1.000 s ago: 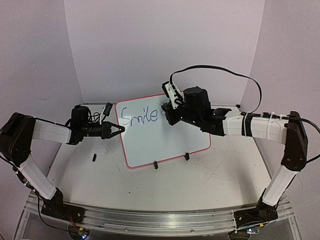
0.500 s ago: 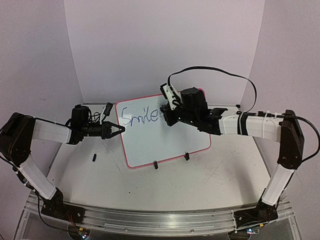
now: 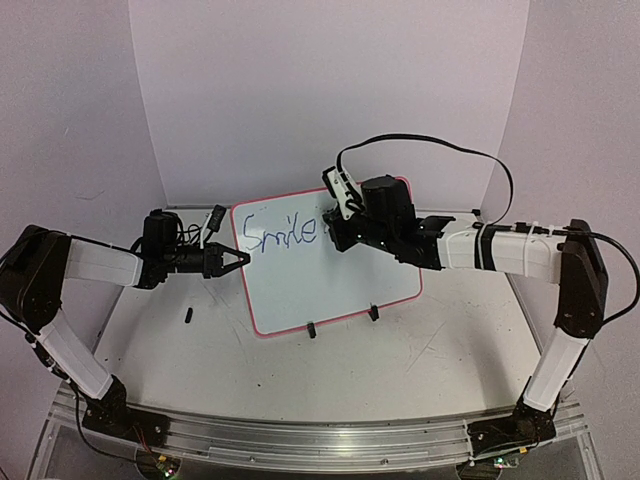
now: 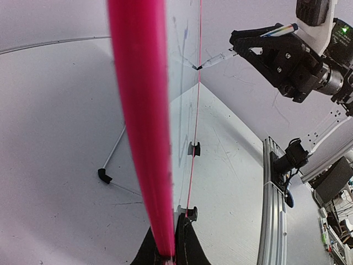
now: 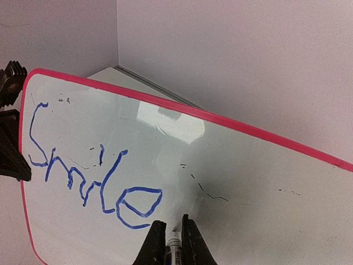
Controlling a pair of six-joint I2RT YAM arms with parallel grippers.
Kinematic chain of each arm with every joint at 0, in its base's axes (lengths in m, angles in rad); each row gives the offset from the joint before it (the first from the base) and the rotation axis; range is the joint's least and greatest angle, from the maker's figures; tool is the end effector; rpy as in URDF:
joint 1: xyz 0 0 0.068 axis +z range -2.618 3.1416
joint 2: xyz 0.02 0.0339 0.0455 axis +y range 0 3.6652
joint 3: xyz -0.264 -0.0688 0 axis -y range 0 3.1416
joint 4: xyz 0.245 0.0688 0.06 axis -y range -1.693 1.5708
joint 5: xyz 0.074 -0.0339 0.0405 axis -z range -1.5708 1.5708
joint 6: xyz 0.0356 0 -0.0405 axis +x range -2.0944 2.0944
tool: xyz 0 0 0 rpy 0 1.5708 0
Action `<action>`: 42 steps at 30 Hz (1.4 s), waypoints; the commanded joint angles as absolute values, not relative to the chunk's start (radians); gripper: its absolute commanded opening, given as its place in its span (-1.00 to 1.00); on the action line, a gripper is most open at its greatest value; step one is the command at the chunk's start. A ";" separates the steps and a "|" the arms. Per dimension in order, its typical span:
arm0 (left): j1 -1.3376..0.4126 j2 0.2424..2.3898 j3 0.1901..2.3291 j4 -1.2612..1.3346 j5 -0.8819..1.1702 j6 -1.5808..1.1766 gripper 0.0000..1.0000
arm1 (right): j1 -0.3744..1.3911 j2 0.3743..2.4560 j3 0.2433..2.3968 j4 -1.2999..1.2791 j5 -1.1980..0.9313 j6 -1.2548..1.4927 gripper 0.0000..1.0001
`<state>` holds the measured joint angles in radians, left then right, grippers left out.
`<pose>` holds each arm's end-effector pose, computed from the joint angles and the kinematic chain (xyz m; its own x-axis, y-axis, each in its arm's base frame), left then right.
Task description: Write a sentence on the whiteboard
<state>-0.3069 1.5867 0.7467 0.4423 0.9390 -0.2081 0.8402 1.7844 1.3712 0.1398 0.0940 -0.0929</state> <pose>0.2964 -0.1241 0.1983 -0.5446 0.0446 -0.8375 0.7922 0.3551 -0.4963 0.2893 0.3179 0.2985 -0.1162 -0.2681 -0.9564 -0.6950 0.7099 -0.1146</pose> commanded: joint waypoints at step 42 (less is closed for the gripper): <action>-0.321 1.608 0.761 0.313 0.746 -0.103 -1.00 | 1.010 1.590 1.389 0.108 0.202 -0.093 -1.00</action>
<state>-0.3084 1.5841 0.7536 0.4187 0.9375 -0.1997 1.0183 1.7363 1.3808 0.0643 0.1455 -0.0803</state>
